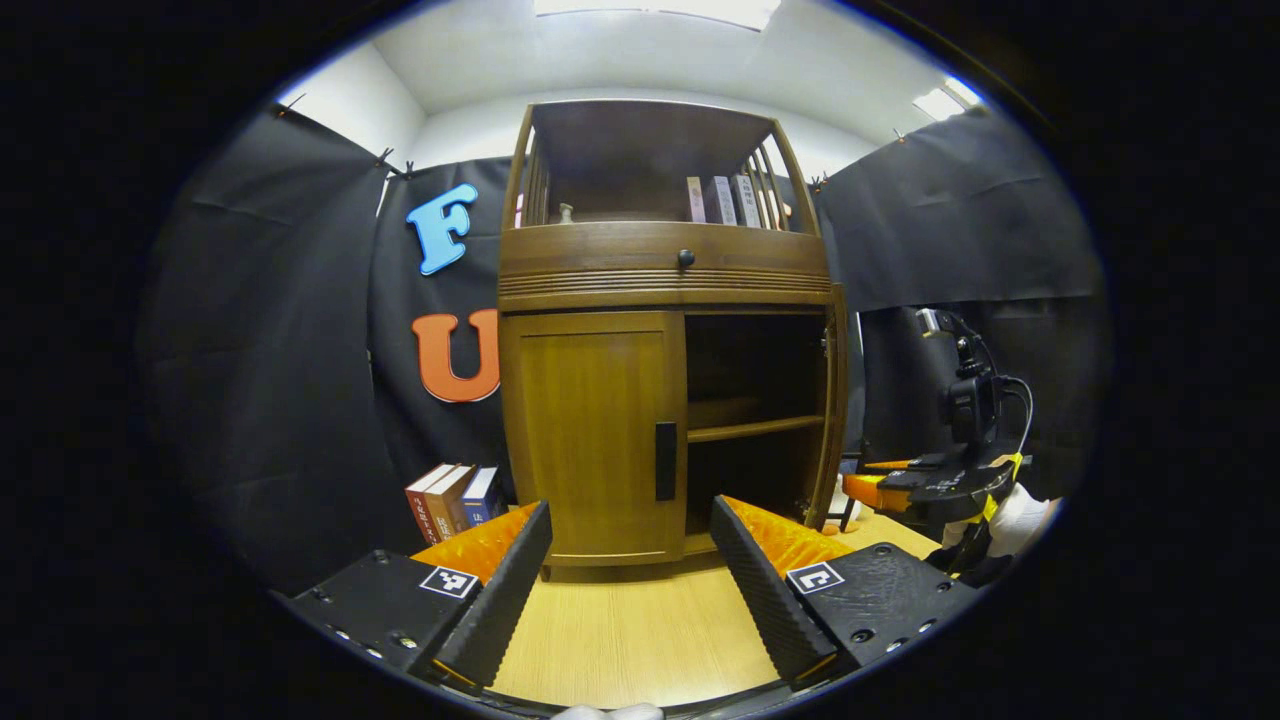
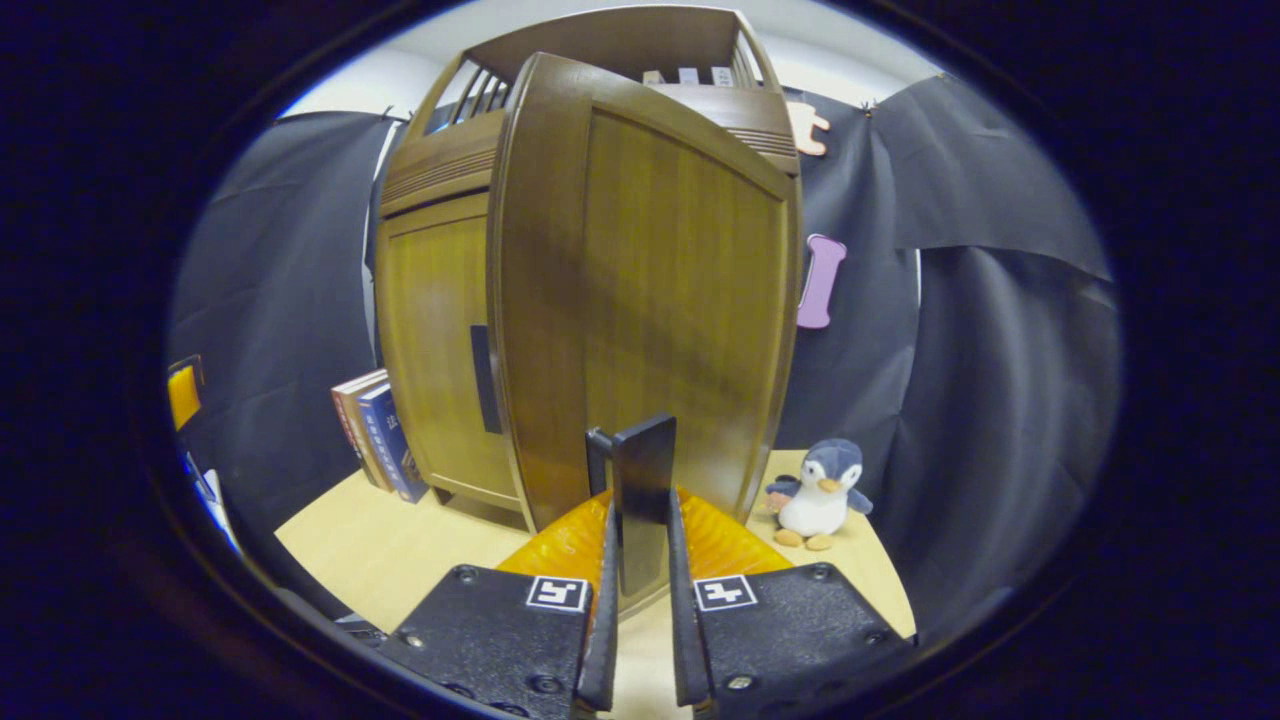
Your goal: Open the right door of the double-door shoe cabinet with the right hand, and open the left door with the left hand.
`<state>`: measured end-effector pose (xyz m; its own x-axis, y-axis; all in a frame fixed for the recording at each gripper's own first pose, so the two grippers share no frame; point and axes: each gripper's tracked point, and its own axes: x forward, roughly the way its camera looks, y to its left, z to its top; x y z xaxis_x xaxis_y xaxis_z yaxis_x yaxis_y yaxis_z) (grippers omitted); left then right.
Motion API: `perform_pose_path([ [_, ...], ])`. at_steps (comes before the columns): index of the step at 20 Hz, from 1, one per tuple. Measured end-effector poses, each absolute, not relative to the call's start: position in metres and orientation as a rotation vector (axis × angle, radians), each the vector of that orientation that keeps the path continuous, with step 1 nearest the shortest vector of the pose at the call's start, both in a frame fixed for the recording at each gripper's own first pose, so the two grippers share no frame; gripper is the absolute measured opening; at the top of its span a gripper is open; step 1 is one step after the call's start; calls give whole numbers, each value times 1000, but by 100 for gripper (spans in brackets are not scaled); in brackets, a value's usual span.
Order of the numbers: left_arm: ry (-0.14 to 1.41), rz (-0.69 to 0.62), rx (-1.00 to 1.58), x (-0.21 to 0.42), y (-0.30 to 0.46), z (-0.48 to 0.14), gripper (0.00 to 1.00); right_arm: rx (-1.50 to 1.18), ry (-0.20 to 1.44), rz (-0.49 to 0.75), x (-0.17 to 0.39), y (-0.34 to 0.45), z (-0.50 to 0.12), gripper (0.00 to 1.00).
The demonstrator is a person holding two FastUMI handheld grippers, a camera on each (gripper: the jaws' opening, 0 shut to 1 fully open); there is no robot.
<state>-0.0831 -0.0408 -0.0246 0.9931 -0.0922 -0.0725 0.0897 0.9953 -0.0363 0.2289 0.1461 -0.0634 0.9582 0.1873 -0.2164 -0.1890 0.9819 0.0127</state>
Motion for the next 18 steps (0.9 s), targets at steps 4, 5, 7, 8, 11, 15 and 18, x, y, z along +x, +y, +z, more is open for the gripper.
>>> perform_pose_path([
  [4, 84, -88, -26, -80, -53, -25, 96, 15, 214, 187, 231, 145, -60, 22],
  [5, 85, -81, -34, -80, -58, -25, 96, 24, 213, 188, 230, 144, -59, 21],
  [7, 90, -64, -41, -79, -70, -22, 96, 50, 211, 182, 230, 141, -59, 18],
  [8, 89, -54, -37, -79, -76, -19, 96, 57, 210, 179, 230, 141, -59, 17],
  [11, 98, -36, -36, -79, -100, -14, 96, 67, 212, 183, 229, 132, -60, 10],
  [15, 106, -31, -17, -81, -139, -2, 96, 105, 221, 220, 228, 129, -58, 5],
  [18, 117, -20, -13, -84, -165, -2, 96, 101, 217, 239, 229, 124, -59, 4],
])
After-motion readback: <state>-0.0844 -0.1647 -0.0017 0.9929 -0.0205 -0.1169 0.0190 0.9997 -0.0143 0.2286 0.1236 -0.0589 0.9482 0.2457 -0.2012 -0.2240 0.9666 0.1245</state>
